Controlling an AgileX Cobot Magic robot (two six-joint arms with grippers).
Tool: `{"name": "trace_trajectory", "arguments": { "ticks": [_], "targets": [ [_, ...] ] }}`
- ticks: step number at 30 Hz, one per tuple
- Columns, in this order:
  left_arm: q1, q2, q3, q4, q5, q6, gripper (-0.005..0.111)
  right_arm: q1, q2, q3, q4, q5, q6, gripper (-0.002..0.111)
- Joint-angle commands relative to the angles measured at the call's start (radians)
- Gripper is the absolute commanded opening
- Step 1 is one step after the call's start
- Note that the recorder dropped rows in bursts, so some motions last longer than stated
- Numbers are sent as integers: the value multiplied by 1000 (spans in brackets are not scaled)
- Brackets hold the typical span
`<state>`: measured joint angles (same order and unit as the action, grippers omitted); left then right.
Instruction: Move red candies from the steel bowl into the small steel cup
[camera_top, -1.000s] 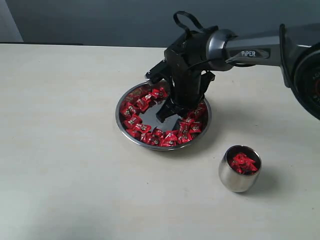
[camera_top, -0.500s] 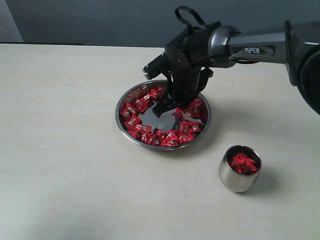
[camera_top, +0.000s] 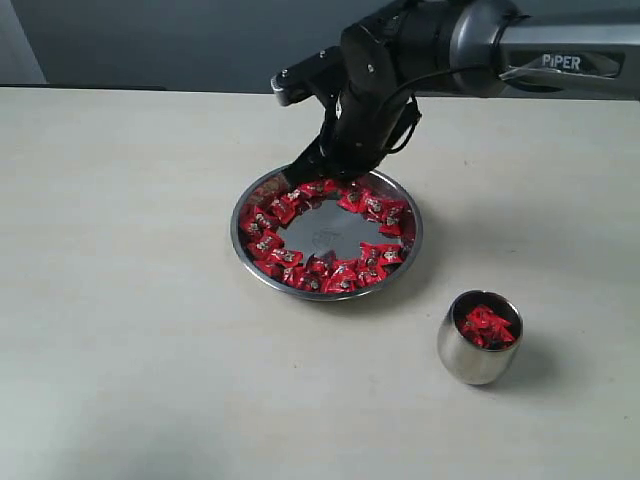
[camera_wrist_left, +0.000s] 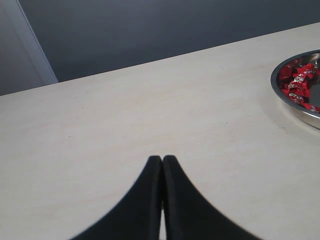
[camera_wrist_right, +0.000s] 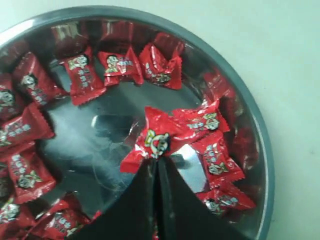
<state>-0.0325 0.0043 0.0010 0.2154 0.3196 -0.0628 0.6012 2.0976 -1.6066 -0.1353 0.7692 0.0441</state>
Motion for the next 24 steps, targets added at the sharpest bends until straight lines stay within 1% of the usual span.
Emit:
{"name": "trace_trajectory", "arguments": {
  "ticks": [1, 5, 7, 9, 13, 15, 20, 24],
  "targets": [
    [0, -4, -1, 3, -7, -5, 0, -2, -6, -4, 129, -22, -81, -1],
    [0, -4, -1, 3, -7, -5, 0, -2, 12, -4, 255, -39, -180, -1],
    [0, -4, -1, 3, -7, -5, 0, -2, 17, -4, 284, -37, -228, 3],
    [0, -4, -1, 3, -7, -5, 0, -2, 22, -4, 297, -30, -238, 15],
    [0, -4, -1, 3, -7, -5, 0, -2, 24, -4, 290, -13, -238, 34],
    [0, -4, -1, 3, -7, -5, 0, -2, 24, -4, 278, -8, -238, 35],
    [0, -4, -1, 3, -7, -5, 0, -2, 24, -4, 267, 19, -238, 35],
    [0, -4, -1, 3, -7, -5, 0, -2, 24, -4, 227, -23, -232, 35]
  ]
}}
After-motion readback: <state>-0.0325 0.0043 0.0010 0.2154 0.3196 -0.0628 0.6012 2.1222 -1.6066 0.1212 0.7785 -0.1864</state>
